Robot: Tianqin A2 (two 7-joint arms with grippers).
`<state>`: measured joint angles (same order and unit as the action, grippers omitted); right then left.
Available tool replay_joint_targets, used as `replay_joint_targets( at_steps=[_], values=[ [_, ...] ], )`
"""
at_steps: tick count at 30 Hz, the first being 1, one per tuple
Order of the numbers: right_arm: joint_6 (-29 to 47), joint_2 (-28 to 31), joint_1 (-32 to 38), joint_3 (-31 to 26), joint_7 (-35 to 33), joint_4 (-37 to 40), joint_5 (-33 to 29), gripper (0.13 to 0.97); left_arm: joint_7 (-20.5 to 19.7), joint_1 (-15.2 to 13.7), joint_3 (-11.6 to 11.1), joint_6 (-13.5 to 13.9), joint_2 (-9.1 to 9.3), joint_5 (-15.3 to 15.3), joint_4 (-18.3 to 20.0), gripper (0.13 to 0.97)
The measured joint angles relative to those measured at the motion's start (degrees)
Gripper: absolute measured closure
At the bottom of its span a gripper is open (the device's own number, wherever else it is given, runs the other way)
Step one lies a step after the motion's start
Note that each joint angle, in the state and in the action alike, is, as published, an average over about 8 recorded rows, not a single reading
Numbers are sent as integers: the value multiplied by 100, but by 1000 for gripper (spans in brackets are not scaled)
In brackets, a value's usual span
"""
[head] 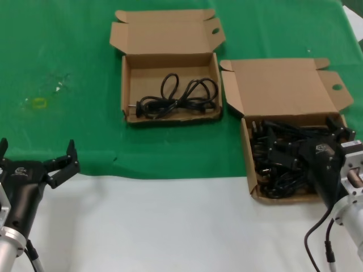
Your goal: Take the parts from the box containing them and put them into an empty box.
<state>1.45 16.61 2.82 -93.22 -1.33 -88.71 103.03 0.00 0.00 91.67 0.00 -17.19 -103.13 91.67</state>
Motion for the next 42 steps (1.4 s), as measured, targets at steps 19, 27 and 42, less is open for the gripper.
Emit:
replay_joint_targets(
  at_steps=[19,27,42],
  values=[
    [0,0,0,0,0,0,0,129,0,0,0,0,0,0,0,132],
    [0,0,0,0,0,0,0,129,0,0,0,0,0,0,0,132],
    [0,0,0,0,0,0,0,129,0,0,0,0,0,0,0,132]
  ],
)
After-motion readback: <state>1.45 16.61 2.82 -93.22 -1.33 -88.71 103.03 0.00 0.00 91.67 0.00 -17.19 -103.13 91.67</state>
